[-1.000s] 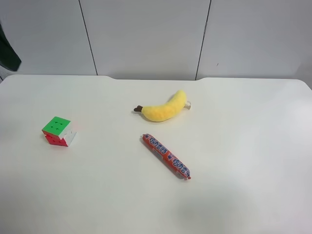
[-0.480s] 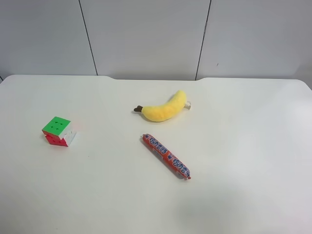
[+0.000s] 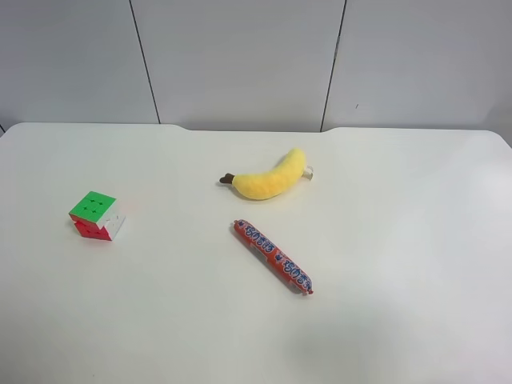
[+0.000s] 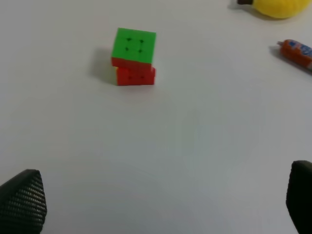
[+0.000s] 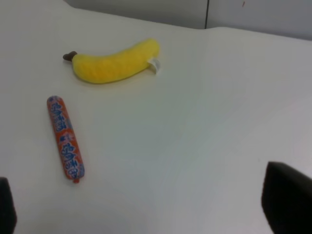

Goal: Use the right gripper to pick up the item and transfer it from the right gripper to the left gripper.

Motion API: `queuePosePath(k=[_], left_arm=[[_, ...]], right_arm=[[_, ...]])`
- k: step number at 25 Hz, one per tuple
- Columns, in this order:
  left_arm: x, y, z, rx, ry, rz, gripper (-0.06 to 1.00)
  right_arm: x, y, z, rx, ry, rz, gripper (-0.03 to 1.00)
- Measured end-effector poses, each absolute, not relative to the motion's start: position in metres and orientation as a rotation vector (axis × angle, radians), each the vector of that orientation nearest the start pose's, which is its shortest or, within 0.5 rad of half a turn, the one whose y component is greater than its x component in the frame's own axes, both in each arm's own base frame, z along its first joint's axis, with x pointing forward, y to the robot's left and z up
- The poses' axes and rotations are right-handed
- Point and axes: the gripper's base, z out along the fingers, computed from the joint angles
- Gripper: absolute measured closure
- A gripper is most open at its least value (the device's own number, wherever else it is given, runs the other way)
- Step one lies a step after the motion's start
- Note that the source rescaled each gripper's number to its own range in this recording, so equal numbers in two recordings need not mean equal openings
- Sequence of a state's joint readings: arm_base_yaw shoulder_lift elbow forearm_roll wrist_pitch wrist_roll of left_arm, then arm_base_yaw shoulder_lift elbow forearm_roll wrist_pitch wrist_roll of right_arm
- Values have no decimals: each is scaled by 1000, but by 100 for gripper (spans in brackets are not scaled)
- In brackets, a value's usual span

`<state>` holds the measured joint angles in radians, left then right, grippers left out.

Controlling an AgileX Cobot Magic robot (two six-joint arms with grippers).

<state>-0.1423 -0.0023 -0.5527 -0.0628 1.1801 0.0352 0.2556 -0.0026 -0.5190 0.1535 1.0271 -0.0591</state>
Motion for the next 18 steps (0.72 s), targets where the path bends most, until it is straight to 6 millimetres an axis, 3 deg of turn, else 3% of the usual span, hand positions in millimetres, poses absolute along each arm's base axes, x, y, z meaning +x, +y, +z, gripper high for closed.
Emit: queuePosePath(k=[12, 18], left_arm=[[-6, -1, 279, 204, 2029, -86, -5], [-6, -2, 279, 135, 2034, -42, -5]], right_arm=[[-10, 10, 286, -316, 1968, 307, -3], [-9, 11, 286, -216, 1976, 243, -3]])
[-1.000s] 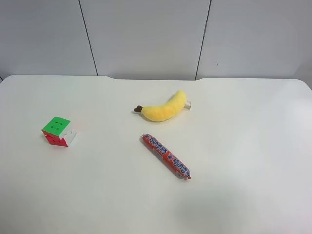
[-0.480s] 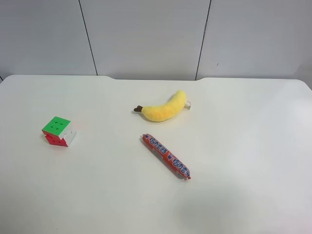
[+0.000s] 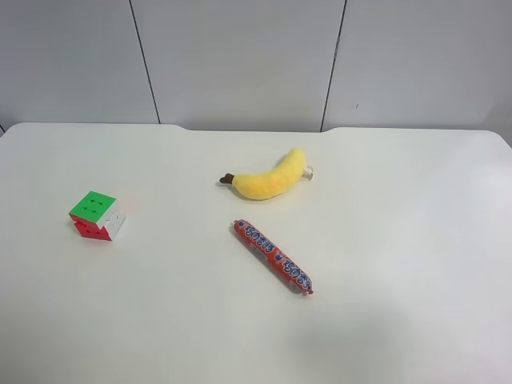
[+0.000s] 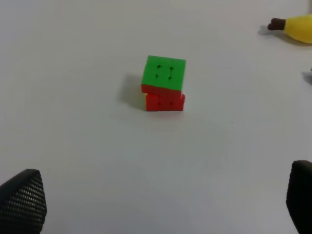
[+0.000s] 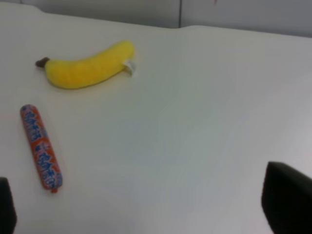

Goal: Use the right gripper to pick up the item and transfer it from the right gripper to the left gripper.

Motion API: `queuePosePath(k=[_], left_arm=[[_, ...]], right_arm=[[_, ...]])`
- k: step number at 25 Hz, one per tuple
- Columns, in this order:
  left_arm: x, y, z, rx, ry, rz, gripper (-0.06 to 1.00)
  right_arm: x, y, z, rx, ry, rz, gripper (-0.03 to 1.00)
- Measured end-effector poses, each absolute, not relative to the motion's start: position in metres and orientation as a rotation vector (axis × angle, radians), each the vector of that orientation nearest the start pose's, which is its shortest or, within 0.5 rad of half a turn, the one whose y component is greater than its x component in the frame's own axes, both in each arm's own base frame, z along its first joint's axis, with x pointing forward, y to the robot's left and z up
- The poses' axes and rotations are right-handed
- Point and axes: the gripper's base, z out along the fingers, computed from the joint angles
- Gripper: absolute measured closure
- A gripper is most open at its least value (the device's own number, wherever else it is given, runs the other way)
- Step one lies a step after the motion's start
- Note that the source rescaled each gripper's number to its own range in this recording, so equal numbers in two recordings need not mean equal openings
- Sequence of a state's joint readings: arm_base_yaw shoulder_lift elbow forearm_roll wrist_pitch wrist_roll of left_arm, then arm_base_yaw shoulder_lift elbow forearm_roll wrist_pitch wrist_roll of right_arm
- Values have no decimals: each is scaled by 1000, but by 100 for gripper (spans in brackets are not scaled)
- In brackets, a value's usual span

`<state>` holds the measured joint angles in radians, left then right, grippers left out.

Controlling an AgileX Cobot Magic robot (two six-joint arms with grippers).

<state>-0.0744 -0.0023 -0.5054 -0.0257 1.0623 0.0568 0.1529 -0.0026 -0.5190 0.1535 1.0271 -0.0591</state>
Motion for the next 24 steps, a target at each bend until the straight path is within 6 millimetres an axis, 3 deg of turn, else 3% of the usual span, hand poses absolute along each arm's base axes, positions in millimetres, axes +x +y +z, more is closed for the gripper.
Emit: queuePosePath(k=[7, 24], left_arm=[[-6, -2, 279, -3, 2038, 43, -5], [-6, -2, 279, -9, 2038, 47, -5]], right_arm=[[-8, 11, 286, -169, 1979, 212, -3], [-8, 11, 286, -170, 1979, 213, -3]])
